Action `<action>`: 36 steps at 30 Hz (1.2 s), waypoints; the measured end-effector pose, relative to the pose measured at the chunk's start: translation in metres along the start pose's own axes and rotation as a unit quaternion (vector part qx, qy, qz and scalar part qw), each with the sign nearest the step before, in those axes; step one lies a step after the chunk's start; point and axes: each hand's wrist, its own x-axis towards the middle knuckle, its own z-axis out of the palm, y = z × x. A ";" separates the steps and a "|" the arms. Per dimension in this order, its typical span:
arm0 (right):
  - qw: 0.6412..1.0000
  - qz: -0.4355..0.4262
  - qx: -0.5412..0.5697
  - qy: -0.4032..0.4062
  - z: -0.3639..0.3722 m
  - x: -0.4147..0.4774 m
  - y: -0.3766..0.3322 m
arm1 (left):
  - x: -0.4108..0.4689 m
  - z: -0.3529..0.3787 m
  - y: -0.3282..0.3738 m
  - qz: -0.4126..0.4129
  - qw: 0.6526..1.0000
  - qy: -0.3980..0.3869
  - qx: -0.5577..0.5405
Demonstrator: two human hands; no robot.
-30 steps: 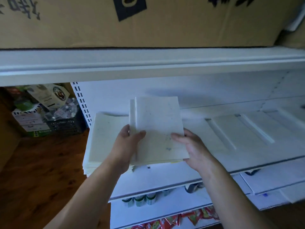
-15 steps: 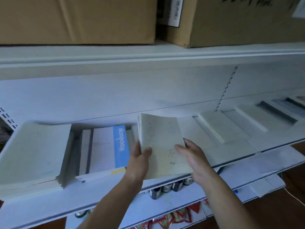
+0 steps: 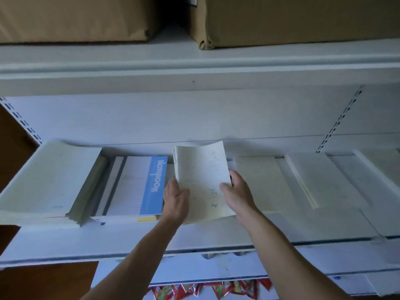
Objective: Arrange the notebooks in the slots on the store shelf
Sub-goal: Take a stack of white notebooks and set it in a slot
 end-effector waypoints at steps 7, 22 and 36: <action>0.998 0.000 -0.054 -0.020 0.010 0.010 0.012 | 0.019 -0.002 -0.004 0.030 0.996 -0.055 0.062; 0.998 -0.040 -0.040 -0.026 0.011 0.009 0.031 | 0.012 -0.011 -0.017 0.059 0.994 -0.083 -0.034; 0.991 -0.070 -0.099 -0.048 0.011 0.017 0.040 | 0.005 -0.011 -0.029 0.081 0.990 -0.109 -0.026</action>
